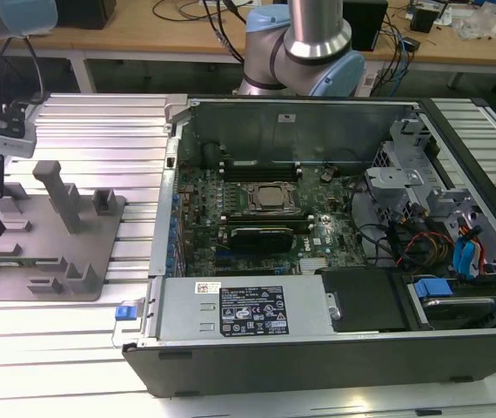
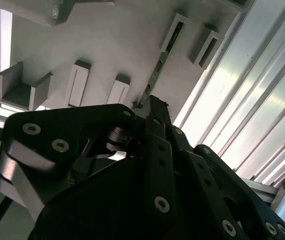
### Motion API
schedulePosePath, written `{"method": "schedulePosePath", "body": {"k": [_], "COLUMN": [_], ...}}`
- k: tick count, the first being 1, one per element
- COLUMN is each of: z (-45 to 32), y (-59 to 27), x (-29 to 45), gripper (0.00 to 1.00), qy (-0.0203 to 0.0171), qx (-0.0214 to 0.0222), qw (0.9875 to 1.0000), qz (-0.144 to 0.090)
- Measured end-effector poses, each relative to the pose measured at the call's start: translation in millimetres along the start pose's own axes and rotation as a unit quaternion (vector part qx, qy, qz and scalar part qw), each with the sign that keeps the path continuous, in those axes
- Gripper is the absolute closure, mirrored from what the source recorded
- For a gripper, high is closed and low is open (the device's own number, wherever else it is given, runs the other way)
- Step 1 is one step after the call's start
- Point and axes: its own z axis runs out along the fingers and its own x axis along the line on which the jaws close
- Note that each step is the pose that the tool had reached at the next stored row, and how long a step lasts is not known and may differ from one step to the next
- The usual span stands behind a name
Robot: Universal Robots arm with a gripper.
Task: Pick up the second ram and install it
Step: 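Pick up the second ram and move it above second insertion slot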
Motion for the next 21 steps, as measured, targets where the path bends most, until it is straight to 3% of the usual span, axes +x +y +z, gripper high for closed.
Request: {"method": "schedulePosePath", "body": {"k": [6,12,13,14,15,16,21], "z": [5.6,6.0,6.0,6.1,6.1,6.2,13.1], "y": [0.4,0.3,0.3,0.3,0.3,0.3,0.1], "x": [0.0,0.0,0.0,0.0,0.0,0.0,0.0], "gripper": [0.92,0.91,0.86,0.73,0.73,0.66,0.66], "qy": [0.0000,0.0000,0.0000,0.0000,0.0000,0.0000,0.0008], "qx": [0.0000,0.0000,0.0000,0.0000,0.0000,0.0000,0.0002], "qw": [1.0000,1.0000,1.0000,1.0000,1.0000,1.0000,0.9999], "qz": [0.000,0.000,0.000,0.000,0.000,0.000,-0.014]}}
